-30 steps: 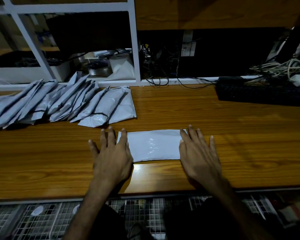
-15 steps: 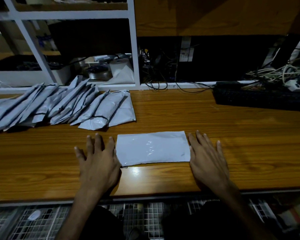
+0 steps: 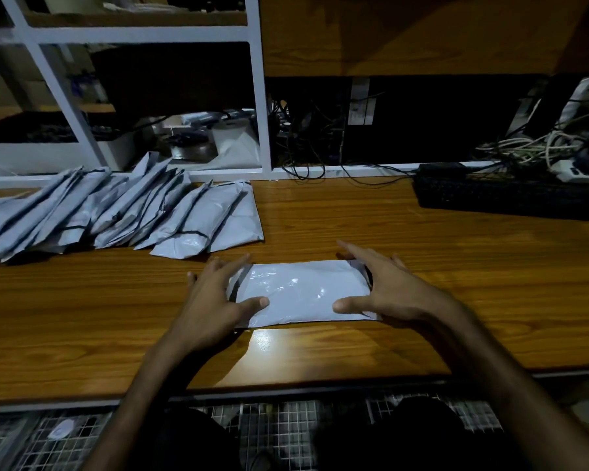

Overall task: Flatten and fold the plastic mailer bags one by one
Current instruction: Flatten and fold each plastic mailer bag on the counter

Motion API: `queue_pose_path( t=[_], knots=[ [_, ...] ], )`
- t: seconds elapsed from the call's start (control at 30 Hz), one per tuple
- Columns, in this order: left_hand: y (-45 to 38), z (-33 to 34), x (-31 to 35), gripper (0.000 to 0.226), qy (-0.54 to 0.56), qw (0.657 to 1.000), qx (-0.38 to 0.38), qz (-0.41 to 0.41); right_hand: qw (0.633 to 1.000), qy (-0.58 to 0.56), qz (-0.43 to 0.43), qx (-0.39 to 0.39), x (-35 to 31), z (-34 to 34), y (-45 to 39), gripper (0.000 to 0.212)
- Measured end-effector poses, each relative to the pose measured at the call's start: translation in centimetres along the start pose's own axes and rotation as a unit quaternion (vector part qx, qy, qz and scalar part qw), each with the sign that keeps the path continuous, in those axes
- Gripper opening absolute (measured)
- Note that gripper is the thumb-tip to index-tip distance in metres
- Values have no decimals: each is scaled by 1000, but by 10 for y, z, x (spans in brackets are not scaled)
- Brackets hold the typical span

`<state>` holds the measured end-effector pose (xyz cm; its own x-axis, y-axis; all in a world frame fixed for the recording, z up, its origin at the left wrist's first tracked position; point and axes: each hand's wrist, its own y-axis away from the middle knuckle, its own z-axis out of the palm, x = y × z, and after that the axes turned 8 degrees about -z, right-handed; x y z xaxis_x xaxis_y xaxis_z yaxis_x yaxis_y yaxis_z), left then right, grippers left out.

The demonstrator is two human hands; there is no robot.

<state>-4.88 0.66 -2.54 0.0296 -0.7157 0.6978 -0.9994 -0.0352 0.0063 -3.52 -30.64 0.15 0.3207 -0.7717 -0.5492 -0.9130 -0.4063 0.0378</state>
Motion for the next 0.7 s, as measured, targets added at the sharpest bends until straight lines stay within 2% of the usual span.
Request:
queue_pose_path(
  t=[0.07, 0.17, 0.37, 0.47, 0.57, 0.7],
  knots=[
    [2, -2, 6, 74, 99, 995, 6, -3, 1000, -24, -13, -1, -1, -6, -2, 112],
    [7, -1, 16, 65, 189, 982, 19, -3, 997, -75, -23, 9, -1, -9, -3, 106],
    [8, 2, 21, 62, 321, 947, 22, -15, 982, -154, -28, 105, 6, 0, 12, 85],
    [14, 8, 27, 52, 363, 931, 20, -31, 957, -237, -23, 164, 6, 13, 31, 68],
    [17, 17, 31, 49, 393, 918, 15, -56, 917, -303, -33, 255, -4, 27, 60, 46],
    [26, 32, 55, 44, 424, 903, -44, -53, 886, -336, -35, 317, -17, 35, 111, 33]
  ],
)
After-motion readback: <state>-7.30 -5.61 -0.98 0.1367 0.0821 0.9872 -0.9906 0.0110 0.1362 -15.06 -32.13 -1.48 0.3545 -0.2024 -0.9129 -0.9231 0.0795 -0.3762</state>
